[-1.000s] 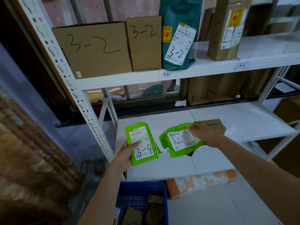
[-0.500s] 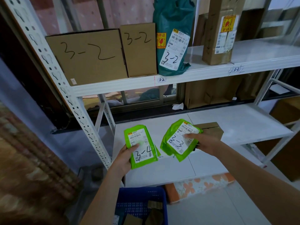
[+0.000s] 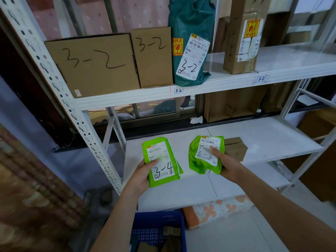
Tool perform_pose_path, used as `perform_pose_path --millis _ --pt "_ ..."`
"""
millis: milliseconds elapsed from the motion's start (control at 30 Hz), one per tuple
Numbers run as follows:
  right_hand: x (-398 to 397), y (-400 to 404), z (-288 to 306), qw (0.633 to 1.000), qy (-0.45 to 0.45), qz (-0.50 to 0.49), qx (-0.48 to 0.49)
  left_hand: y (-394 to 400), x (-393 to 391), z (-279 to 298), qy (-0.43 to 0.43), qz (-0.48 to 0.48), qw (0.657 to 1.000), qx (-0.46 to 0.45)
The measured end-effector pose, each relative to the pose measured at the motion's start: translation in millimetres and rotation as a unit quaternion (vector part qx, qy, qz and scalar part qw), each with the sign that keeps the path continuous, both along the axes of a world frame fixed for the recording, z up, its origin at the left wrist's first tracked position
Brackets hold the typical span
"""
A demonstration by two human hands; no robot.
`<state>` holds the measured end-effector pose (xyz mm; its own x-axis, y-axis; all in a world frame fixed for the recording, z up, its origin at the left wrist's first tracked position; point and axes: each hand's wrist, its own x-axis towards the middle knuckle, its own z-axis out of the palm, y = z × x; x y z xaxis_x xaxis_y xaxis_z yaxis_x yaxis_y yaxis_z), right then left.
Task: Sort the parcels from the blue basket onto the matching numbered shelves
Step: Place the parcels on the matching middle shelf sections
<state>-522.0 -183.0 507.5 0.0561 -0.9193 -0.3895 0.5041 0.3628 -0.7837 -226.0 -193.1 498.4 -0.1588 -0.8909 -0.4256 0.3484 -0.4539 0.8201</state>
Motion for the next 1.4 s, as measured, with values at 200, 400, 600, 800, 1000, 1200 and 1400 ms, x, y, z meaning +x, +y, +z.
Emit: perform_pose_path --millis 200,400,600,800,1000,1200,1400 --pt "-14 -1 7 0.997 0.068 0.025 -0.008 -10 -12 8 -0.007 -0.01 1.0 -0.012" --pt "-35 -6 26 0.99 0.137 0.011 -0.024 -19 -34 29 -0.011 -0.048 0.997 -0.064" --pt "-57 -7 49 0.981 0.191 -0.009 -0.043 -33 -62 49 -0.011 -0.065 0.994 -0.082" --pt "-81 0 66 0.981 0.173 -0.066 -0.058 -42 -95 61 -0.023 -0.092 0.99 -0.102" --pt "-120 5 72 0.979 0.167 -0.105 -0.059 -55 -136 62 -0.017 -0.109 0.988 -0.105" --pt "-158 8 75 0.975 0.168 -0.129 -0.067 -56 -181 67 -0.018 -0.116 0.986 -0.115" --pt "-210 23 84 0.974 0.16 -0.143 -0.074 -49 -238 75 -0.011 -0.124 0.986 -0.11"
